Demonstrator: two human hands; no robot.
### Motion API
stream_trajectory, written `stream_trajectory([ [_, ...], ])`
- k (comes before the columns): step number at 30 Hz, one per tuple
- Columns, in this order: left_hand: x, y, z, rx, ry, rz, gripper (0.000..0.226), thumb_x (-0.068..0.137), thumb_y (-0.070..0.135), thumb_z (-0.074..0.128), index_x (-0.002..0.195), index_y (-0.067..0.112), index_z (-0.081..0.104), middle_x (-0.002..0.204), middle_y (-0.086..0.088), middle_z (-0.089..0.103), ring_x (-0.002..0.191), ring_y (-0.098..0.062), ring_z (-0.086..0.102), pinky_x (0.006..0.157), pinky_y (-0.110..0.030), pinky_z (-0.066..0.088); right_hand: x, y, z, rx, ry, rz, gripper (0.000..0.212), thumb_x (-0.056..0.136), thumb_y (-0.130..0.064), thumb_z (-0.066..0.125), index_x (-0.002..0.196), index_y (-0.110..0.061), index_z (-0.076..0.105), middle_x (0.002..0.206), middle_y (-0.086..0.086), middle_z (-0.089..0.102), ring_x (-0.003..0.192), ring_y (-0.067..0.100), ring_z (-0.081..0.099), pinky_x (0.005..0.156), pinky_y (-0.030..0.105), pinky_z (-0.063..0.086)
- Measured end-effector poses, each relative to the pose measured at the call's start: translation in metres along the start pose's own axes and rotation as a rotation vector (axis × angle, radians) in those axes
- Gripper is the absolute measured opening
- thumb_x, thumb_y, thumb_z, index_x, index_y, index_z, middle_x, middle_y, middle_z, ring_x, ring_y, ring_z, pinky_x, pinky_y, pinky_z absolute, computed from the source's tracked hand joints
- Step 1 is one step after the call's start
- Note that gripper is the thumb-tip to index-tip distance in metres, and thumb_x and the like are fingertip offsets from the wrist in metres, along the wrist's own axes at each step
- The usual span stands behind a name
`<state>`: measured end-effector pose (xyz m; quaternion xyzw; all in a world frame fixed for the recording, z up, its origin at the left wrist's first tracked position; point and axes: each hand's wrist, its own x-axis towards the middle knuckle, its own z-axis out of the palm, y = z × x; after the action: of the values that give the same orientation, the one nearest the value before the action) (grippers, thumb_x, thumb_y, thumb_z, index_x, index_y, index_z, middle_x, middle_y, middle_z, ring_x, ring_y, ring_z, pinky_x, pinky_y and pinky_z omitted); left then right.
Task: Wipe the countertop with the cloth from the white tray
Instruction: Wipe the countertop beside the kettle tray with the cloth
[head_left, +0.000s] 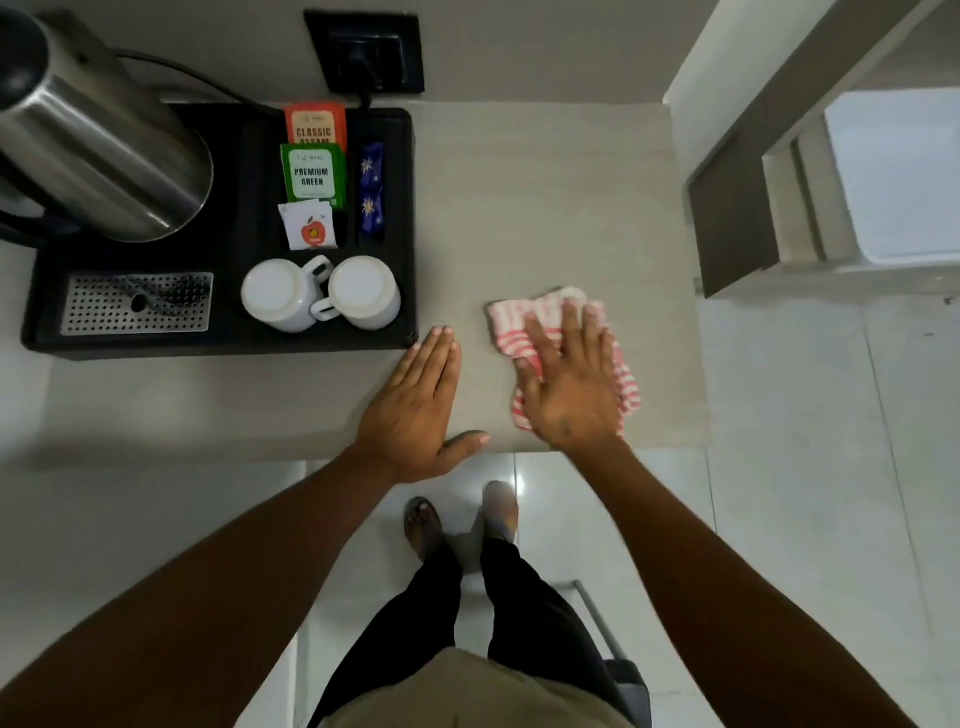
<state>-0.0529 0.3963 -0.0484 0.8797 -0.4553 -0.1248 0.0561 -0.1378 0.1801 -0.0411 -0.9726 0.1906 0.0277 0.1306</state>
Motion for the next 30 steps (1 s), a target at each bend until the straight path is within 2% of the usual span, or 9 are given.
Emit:
stream_trajectory([
  [2, -0.011, -0.005, 0.001, 0.030, 0.010, 0.013, 0.109, 0.093, 0.077, 0.036, 0.160, -0.005, 0.009, 0.171, -0.025, 0.010, 0.160, -0.035, 0.004, 0.129, -0.053, 0.014, -0.015, 0.034, -0.009, -0.008, 0.026, 0.150, 0.064, 0.105, -0.051, 0.024, 0.160, -0.021, 0.038, 0.167, 0.025, 0.021, 0.154, 0.048, 0.014, 0.125, 0.060, 0.014],
  [6, -0.033, -0.016, 0.005, 0.089, 0.027, 0.018, 0.108, 0.094, 0.079, 0.032, 0.160, -0.005, 0.011, 0.171, -0.025, 0.011, 0.160, -0.034, 0.005, 0.129, -0.053, 0.014, -0.005, 0.058, -0.018, -0.012, 0.005, 0.352, 0.077, 0.101, -0.066, 0.004, 0.165, -0.026, 0.017, 0.171, 0.021, 0.006, 0.157, 0.043, 0.000, 0.126, 0.058, 0.003],
  [11, -0.031, -0.014, 0.002, 0.102, -0.014, 0.007, 0.110, 0.092, 0.080, 0.032, 0.160, -0.004, 0.010, 0.171, -0.025, 0.011, 0.160, -0.034, 0.005, 0.129, -0.053, 0.013, -0.006, -0.027, 0.001, 0.074, 0.038, 0.313, 0.068, 0.106, -0.054, 0.023, 0.166, -0.022, 0.013, 0.169, 0.028, 0.003, 0.156, 0.045, -0.002, 0.126, 0.057, -0.001],
  [14, -0.032, -0.014, -0.001, 0.095, -0.026, 0.004, 0.111, 0.091, 0.081, 0.028, 0.160, -0.005, 0.010, 0.171, -0.026, 0.009, 0.160, -0.035, 0.004, 0.130, -0.052, 0.011, -0.010, -0.091, 0.014, 0.115, 0.024, 0.280, 0.067, 0.108, -0.052, 0.024, 0.166, -0.023, 0.010, 0.170, 0.025, -0.001, 0.157, 0.042, -0.005, 0.125, 0.053, -0.007],
  [16, -0.031, -0.014, -0.001, 0.105, -0.026, 0.012, 0.112, 0.091, 0.082, 0.022, 0.160, -0.005, 0.010, 0.170, -0.026, 0.008, 0.160, -0.035, 0.003, 0.130, -0.052, 0.010, -0.015, -0.106, 0.020, 0.110, 0.023, 0.260, 0.065, 0.108, -0.049, 0.029, 0.166, -0.022, 0.014, 0.170, 0.024, 0.002, 0.157, 0.042, -0.003, 0.126, 0.054, -0.004],
  [19, -0.031, -0.015, 0.001, 0.107, -0.012, 0.023, 0.112, 0.090, 0.081, 0.029, 0.159, -0.006, 0.014, 0.170, -0.027, 0.011, 0.160, -0.036, 0.006, 0.130, -0.052, 0.010, -0.028, -0.078, 0.020, 0.046, 0.022, 0.179, 0.061, 0.109, -0.046, 0.032, 0.164, -0.022, 0.026, 0.170, 0.022, 0.012, 0.157, 0.042, 0.005, 0.127, 0.055, 0.004],
  [22, -0.031, -0.018, 0.004, 0.116, -0.007, 0.025, 0.114, 0.090, 0.083, 0.030, 0.159, -0.006, 0.013, 0.170, -0.027, 0.011, 0.160, -0.036, 0.005, 0.130, -0.052, 0.010, -0.029, -0.013, 0.012, 0.019, 0.114, 0.326, 0.061, 0.107, -0.047, 0.025, 0.161, -0.019, 0.036, 0.167, 0.026, 0.023, 0.154, 0.048, 0.015, 0.124, 0.057, 0.008],
  [26, -0.031, -0.018, 0.006, 0.122, -0.014, 0.017, 0.117, 0.089, 0.087, 0.023, 0.159, -0.005, 0.008, 0.171, -0.026, 0.009, 0.160, -0.035, 0.002, 0.130, -0.053, 0.012, -0.021, 0.077, -0.010, 0.042, 0.085, 0.621, 0.066, 0.105, -0.051, 0.020, 0.163, -0.022, 0.027, 0.169, 0.024, 0.016, 0.155, 0.046, 0.012, 0.125, 0.061, 0.008],
  [30, -0.030, -0.016, 0.007, 0.128, -0.012, 0.014, 0.119, 0.088, 0.088, 0.023, 0.159, -0.006, 0.008, 0.170, -0.027, 0.010, 0.160, -0.036, 0.003, 0.129, -0.054, 0.014, -0.024, 0.053, -0.004, -0.001, 0.077, 0.594, 0.066, 0.108, -0.055, 0.017, 0.166, -0.023, 0.011, 0.170, 0.024, 0.005, 0.156, 0.045, 0.003, 0.127, 0.056, 0.002],
])
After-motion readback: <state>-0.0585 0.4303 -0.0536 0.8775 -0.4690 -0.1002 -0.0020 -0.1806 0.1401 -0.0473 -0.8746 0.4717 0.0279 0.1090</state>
